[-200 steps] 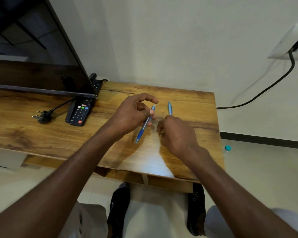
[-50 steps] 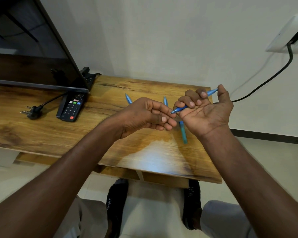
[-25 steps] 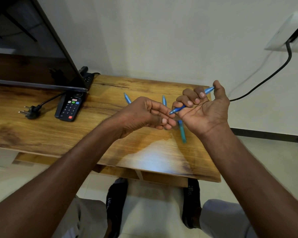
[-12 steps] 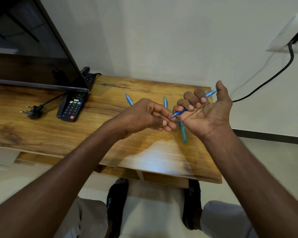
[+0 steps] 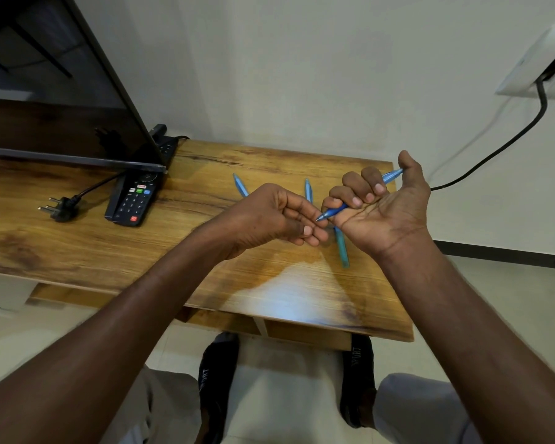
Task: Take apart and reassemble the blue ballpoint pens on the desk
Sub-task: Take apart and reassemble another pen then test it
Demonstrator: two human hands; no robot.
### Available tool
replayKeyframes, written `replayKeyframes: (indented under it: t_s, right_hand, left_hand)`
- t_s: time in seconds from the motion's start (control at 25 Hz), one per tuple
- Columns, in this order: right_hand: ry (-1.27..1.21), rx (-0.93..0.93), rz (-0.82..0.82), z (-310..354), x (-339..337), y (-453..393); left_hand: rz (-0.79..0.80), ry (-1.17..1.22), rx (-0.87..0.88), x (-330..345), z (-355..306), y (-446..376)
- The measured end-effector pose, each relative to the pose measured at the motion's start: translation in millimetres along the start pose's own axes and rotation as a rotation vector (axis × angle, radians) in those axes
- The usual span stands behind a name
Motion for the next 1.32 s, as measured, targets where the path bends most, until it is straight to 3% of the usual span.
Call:
replayKeyframes:
  t_s: [1.32]
  right_hand:
    - [-0.071, 0.011, -0.004, -1.1, -1.7, -2.6]
  left_hand:
    - [0.000, -0.003, 0.006, -0.8, 0.6, 0.6]
Point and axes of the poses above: each hand's wrist, its own y-axis away from the middle knuckle, its own x-axis out of the palm, z = x × y, the point moved 6 cm from there along -y, towards the middle knuckle, and after that the axes turned 4 degrees about -x, right-handed, at the moved point
